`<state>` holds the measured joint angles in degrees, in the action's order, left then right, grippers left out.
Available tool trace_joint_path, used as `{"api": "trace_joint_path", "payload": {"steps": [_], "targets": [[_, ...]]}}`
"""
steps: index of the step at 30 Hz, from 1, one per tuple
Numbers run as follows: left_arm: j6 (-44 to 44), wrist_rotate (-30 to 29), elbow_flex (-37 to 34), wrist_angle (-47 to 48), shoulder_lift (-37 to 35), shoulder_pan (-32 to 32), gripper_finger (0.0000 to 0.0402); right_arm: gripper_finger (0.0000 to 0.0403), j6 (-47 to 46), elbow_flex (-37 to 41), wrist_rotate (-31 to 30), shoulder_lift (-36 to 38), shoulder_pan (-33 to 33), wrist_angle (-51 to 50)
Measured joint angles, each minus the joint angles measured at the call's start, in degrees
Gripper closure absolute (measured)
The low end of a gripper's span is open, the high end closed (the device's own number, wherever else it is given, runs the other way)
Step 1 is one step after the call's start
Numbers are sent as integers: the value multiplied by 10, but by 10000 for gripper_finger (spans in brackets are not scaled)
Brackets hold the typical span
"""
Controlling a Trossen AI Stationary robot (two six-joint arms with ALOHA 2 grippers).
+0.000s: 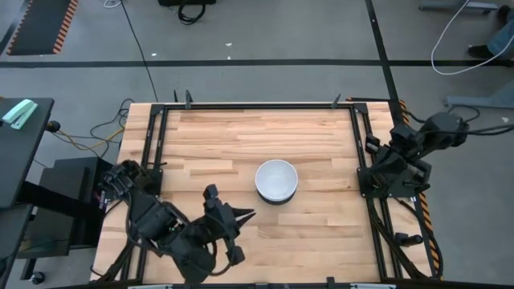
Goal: Nest bowls inside each other
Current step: Return to Home Position
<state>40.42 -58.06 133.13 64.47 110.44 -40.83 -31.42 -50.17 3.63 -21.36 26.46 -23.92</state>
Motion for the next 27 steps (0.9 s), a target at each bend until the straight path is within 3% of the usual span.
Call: {"api": "trace_joint_path", "payload": {"steps": [9, 15, 18, 22, 25, 27], "targets": [[39, -34, -118, -141, 1, -22, 359, 385, -37, 149, 27, 77, 0, 160], [-50, -8, -230, -385, 1, -16, 367, 385, -49, 173, 26, 80, 0, 160], [-175, 75, -297, -590, 1, 0, 366, 385, -49, 175, 26, 79, 0, 161], [-325, 304, -384, -851, 0, 47, 359, 385, -46, 175, 28, 79, 0, 179], [-307, 439, -446, -900, -23, 88, 356, 385, -47, 175, 45, 79, 0, 181], [-267, 463, -487, -886, -54, 111, 356, 385, -48, 175, 58, 79, 0, 181]]}}
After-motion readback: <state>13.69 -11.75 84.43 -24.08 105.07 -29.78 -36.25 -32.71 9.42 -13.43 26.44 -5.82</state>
